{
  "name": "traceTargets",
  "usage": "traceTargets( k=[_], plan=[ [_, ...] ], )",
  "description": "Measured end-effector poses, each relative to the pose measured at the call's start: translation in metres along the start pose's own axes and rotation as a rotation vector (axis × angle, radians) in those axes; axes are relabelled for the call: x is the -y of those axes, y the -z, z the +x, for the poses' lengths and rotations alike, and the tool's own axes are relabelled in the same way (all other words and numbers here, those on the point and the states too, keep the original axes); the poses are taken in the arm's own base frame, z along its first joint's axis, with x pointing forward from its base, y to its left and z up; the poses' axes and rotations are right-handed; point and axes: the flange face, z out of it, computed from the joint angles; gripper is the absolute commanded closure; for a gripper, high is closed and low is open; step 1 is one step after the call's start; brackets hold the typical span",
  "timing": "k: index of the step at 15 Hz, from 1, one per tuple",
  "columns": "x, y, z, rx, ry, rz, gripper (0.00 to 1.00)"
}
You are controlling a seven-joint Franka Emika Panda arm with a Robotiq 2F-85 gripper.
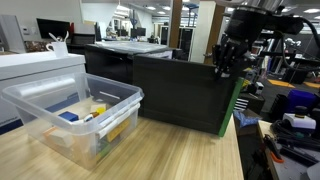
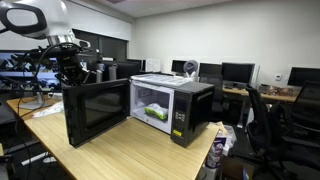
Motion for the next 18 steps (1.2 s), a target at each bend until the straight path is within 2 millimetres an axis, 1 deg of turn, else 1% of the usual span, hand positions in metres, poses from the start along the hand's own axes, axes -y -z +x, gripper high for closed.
traceTargets(
  k=[6,7,8,10,12,13,15,16,18],
  plan=[
    [-0.066,0.005,-0.033,-0.043,-0.157,-0.209,1.0],
    [-0.096,0.002,-0.05,-0.045,-0.213,-0.291,1.0],
    [-0.108,0.001,-0.055,-0.046,-0.231,-0.316,1.0],
    [-0.141,0.001,-0.062,-0.052,-0.255,-0.402,1.0],
    [-0.178,-0.002,-0.062,-0.067,-0.27,-0.468,1.0],
    [-0.197,-0.006,-0.059,-0.077,-0.274,-0.491,1.0],
    [-0.228,-0.019,-0.053,-0.081,-0.279,-0.48,1.0],
    [-0.238,-0.025,-0.051,-0.082,-0.278,-0.468,1.0],
    [-0.246,-0.028,-0.044,-0.104,-0.272,-0.453,1.0]
  ],
)
